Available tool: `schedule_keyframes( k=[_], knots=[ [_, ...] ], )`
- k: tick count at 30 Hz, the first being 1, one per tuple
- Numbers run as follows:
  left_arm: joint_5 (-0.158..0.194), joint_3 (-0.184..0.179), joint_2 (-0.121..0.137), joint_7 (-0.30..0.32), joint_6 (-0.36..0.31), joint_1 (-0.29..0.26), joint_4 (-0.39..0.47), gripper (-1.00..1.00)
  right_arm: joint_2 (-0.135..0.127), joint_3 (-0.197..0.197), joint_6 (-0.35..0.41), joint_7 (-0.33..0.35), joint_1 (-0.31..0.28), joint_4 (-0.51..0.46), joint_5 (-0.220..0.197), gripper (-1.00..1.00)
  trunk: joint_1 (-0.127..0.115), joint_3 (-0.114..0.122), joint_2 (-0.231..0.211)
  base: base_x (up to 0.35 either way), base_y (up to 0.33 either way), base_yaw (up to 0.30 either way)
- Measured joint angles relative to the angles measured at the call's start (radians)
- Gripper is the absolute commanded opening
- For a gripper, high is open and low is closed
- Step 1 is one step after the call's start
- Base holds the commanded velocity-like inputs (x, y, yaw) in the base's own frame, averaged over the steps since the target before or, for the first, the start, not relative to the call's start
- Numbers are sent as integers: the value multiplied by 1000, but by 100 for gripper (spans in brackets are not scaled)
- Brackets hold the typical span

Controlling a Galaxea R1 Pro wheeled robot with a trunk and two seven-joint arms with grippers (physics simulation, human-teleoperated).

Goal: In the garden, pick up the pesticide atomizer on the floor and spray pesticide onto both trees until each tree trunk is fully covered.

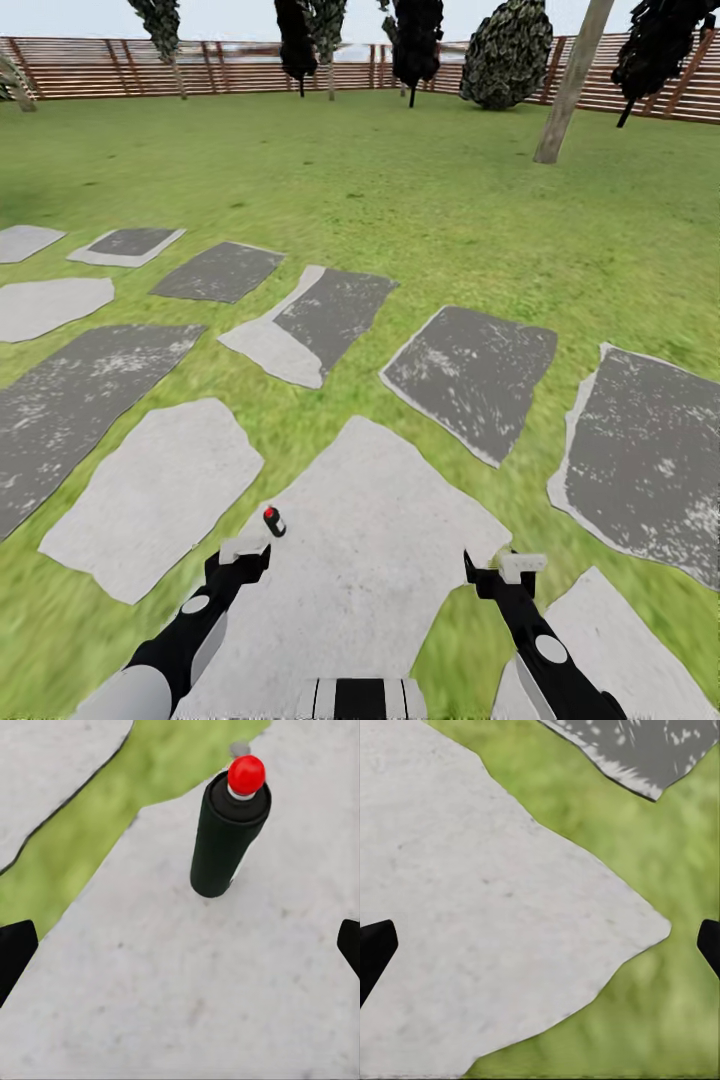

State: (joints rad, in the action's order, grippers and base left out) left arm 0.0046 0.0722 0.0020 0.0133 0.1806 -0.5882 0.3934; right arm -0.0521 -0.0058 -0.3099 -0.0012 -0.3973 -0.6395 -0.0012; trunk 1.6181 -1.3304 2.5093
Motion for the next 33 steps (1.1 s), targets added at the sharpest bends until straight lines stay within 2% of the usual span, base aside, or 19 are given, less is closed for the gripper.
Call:
schedule_keyframes(
  k=[7, 11, 19, 25, 33],
  knots=[
    [0, 0, 0, 0, 16, 1, -2, 100, 0, 0, 0, 0, 0, 0, -1, 100, 3, -38, 2, 0, 0, -129],
    [-1, -1, -1, 0, 17, 1, -2, 100, 0, 0, 0, 0, 0, 0, -2, 100, 3, -44, 2, 0, 0, -137],
    [-9, 0, -1, -1, 19, 1, -2, 100, 0, 7, -1, 0, 0, 0, 1, 100, 3, -50, 2, 10, 0, -47],
    [-9, 0, -2, -1, 22, 2, -2, 100, 0, 8, -1, 0, 0, 0, 1, 100, 3, -50, 2, 235, 0, -2],
    [-9, 0, -2, 0, 22, 3, -2, 100, 0, 3, -2, 0, 0, 0, 1, 100, 3, -50, 2, 36, 0, 0]
  ],
)
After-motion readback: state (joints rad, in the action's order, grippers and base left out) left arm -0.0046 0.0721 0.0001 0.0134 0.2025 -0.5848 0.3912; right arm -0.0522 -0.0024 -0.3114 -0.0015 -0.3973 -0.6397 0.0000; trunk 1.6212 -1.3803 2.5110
